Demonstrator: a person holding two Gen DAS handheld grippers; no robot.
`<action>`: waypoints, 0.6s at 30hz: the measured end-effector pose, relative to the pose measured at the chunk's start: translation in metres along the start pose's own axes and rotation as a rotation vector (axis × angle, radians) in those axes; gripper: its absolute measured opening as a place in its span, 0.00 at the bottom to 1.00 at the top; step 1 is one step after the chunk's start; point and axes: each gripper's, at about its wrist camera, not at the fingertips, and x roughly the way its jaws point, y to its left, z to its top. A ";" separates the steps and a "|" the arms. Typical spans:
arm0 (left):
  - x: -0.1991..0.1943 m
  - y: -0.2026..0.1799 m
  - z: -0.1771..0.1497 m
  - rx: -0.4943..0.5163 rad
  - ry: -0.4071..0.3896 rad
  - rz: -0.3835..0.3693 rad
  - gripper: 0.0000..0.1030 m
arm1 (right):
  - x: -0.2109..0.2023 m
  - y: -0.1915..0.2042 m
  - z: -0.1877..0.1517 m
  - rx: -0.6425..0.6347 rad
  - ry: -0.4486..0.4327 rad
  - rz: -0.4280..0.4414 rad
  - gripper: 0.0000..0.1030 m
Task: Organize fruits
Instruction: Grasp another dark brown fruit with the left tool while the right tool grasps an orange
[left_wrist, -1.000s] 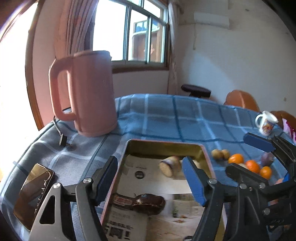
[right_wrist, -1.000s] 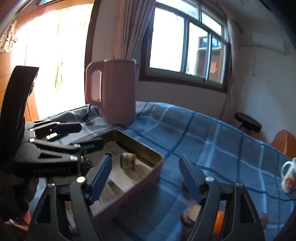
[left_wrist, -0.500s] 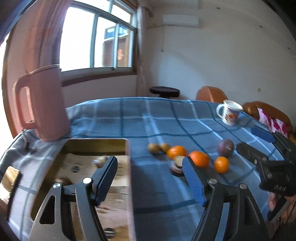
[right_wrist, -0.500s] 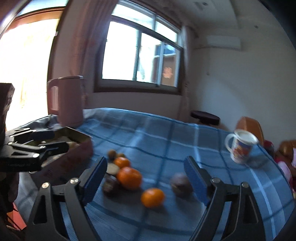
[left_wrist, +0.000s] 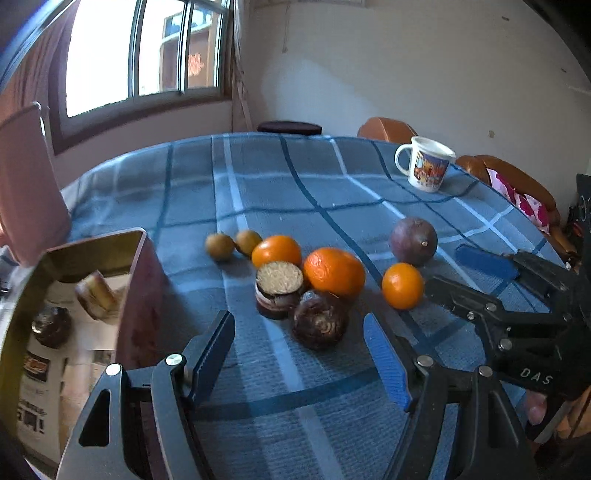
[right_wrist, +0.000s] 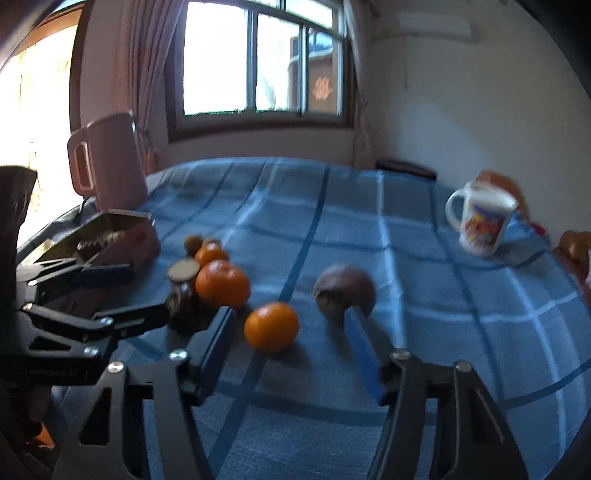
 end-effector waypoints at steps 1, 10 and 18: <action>0.003 0.000 0.000 -0.005 0.010 -0.005 0.71 | 0.002 0.000 0.000 0.003 0.005 0.015 0.55; 0.020 -0.006 0.010 0.027 0.088 -0.028 0.64 | 0.026 0.004 0.002 -0.015 0.136 0.031 0.47; 0.041 -0.001 0.016 0.025 0.150 -0.020 0.52 | 0.048 0.005 0.012 -0.021 0.218 0.043 0.45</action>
